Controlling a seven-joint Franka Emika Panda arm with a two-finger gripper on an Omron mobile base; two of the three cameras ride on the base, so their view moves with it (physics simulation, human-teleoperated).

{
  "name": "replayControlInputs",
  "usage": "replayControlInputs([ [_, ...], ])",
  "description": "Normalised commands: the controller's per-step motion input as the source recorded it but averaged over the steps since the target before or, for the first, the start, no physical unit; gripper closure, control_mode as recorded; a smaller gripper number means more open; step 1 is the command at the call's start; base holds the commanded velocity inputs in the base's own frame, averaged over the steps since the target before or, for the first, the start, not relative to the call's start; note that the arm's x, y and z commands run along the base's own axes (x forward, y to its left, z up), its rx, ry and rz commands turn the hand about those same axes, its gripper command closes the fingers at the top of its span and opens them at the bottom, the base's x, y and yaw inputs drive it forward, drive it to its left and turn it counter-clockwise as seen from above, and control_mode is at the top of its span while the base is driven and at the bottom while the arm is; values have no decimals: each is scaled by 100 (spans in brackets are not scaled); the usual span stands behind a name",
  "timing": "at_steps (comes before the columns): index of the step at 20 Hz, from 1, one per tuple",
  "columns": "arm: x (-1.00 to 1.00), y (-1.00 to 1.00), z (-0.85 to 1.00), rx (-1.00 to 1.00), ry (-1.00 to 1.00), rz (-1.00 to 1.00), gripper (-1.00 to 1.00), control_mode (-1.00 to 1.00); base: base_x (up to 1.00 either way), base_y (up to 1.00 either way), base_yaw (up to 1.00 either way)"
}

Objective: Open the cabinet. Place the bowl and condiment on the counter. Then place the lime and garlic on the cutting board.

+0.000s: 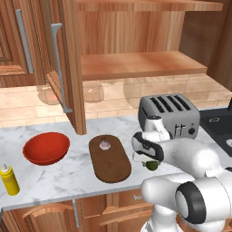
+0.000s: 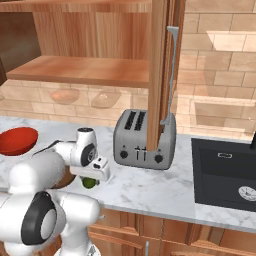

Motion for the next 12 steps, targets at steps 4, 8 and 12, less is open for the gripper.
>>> replayControlInputs([
  [4,-43,0,23,0,-11,0,100,-100,0,0,0],
  [8,-20,0,56,0,-17,0,100,-100,0,0,0],
  [12,-7,0,57,0,-17,0,100,-100,0,0,0],
])
